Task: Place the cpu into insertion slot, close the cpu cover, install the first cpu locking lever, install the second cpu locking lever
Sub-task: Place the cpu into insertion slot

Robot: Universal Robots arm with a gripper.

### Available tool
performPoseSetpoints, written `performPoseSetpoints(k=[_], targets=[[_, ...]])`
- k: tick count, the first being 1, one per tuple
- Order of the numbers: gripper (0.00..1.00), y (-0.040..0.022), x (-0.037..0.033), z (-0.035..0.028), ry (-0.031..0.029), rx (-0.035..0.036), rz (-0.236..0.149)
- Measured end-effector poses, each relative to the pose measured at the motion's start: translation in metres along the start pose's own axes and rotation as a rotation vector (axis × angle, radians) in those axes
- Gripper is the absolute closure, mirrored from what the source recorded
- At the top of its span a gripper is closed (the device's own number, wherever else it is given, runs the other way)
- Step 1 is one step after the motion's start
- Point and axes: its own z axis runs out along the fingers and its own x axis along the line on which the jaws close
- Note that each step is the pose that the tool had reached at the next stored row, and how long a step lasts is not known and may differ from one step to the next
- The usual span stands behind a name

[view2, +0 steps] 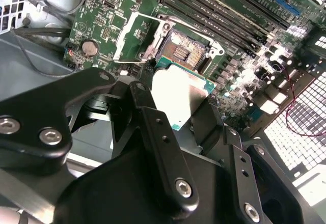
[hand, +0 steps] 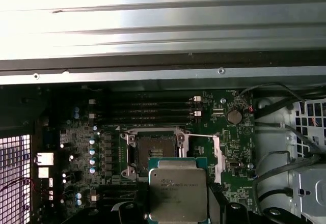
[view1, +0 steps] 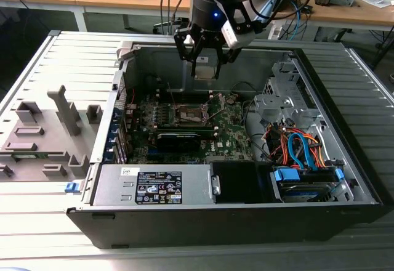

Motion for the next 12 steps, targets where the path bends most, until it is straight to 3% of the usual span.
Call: performPoseSetpoints(k=[12], targets=[[0.45, -0.0029, -0.0001, 0.0023, 0.0001, 0.0003, 0.0]])
